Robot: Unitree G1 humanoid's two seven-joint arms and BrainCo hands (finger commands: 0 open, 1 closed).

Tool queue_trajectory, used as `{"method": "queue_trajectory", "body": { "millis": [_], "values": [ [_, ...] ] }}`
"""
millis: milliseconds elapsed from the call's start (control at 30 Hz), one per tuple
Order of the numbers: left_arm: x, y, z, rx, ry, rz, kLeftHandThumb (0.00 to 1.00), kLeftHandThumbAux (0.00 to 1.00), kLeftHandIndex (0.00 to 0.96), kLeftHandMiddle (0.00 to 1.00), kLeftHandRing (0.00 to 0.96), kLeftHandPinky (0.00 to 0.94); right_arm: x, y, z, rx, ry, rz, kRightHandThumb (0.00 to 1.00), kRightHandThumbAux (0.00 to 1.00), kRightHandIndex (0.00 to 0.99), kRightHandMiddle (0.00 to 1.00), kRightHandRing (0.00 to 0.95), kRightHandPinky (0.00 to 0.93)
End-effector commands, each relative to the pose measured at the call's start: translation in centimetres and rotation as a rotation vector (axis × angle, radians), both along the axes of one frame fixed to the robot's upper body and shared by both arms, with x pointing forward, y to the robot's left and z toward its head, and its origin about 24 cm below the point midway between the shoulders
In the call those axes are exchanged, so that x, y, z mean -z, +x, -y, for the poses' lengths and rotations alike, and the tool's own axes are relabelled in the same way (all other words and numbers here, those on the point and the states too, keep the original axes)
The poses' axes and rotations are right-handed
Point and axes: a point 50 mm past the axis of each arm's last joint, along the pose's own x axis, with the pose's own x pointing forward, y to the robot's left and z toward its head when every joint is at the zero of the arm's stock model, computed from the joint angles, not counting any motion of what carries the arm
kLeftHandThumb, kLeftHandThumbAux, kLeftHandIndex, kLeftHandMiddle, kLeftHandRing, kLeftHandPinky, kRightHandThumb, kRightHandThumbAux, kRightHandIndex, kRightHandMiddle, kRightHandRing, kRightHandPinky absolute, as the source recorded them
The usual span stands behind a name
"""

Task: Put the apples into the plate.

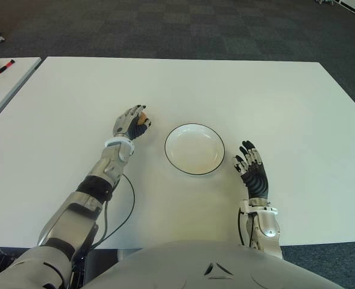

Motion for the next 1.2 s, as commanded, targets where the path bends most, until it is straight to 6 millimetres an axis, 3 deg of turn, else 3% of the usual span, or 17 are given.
{"method": "queue_trajectory", "body": {
  "millis": [33, 533, 733, 1033, 1200],
  "values": [
    [2.5, -1.57, -0.44, -0.011, 0.032, -0.156, 0.779, 0.354, 0.043, 0.084, 0.158, 0.27, 0.13, 0.01, 0.13, 0.006, 0.014, -0.012, 0.315, 0.709, 0.027, 0.036, 0.051, 0.118],
    [2.45, -1.42, -0.47, -0.001, 0.037, -0.114, 0.829, 0.361, 0.081, 0.184, 0.3, 0.389, 0.23, 0.11, 0.27, 0.026, 0.026, -0.015, 0.335, 0.676, 0.049, 0.035, 0.045, 0.141],
    [2.44, -1.39, -0.5, 0.005, 0.027, -0.101, 0.84, 0.368, 0.091, 0.209, 0.353, 0.487, 0.22, 0.12, 0.31, 0.032, 0.031, -0.015, 0.348, 0.67, 0.06, 0.035, 0.047, 0.155],
    [2.46, -1.29, -0.49, 0.001, 0.023, -0.092, 0.851, 0.377, 0.112, 0.223, 0.396, 0.53, 0.24, 0.16, 0.42, 0.042, 0.038, -0.019, 0.366, 0.657, 0.065, 0.032, 0.052, 0.167],
    [2.45, -1.29, -0.46, -0.004, 0.02, -0.083, 0.849, 0.381, 0.122, 0.267, 0.479, 0.593, 0.24, 0.18, 0.44, 0.045, 0.045, -0.019, 0.375, 0.651, 0.069, 0.031, 0.054, 0.175]
  ]
}}
